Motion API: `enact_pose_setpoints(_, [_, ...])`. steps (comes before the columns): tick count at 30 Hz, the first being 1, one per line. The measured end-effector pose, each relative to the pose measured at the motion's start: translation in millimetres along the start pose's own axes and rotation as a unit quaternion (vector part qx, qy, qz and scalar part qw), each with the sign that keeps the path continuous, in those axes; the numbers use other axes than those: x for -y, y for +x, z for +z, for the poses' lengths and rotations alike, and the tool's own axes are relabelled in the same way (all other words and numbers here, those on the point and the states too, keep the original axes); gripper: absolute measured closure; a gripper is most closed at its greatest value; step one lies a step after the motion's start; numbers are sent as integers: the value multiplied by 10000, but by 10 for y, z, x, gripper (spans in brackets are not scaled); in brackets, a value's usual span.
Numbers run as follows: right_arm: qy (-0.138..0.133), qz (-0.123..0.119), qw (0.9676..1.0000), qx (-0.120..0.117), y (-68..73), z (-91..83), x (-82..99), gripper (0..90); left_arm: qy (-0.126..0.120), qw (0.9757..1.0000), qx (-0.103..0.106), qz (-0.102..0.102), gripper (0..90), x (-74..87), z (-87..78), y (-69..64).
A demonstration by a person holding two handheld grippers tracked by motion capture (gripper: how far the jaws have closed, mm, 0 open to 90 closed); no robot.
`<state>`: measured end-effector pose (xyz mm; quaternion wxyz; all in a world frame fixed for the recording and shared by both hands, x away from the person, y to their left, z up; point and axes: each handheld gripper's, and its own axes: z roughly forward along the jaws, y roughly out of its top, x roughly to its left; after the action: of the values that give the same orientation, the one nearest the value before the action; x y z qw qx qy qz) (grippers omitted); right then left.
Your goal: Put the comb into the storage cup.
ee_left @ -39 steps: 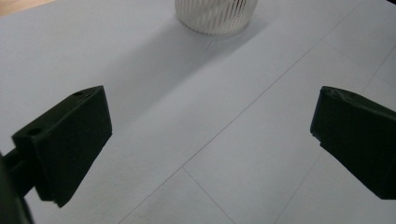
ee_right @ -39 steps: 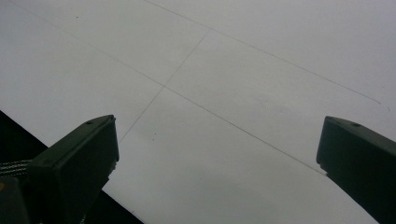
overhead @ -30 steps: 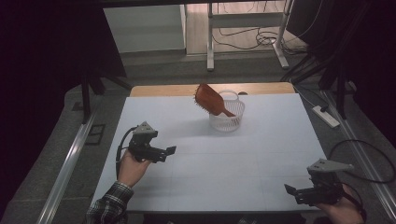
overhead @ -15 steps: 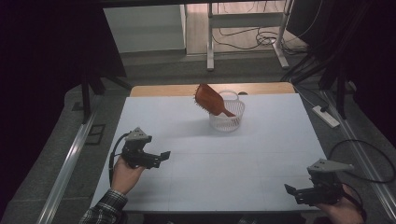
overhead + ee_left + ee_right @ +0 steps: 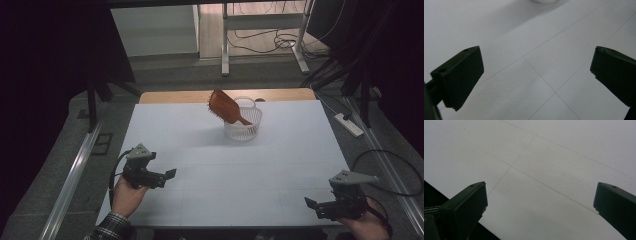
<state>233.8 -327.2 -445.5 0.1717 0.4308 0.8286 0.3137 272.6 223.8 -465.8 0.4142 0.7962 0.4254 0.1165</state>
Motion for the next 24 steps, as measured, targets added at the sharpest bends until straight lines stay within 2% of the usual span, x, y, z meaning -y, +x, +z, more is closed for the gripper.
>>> enact_pose_setpoints(24, [3,1,10000,25,2,1,-1,0,54,9997,-161,-166,0,266,-243,-31])
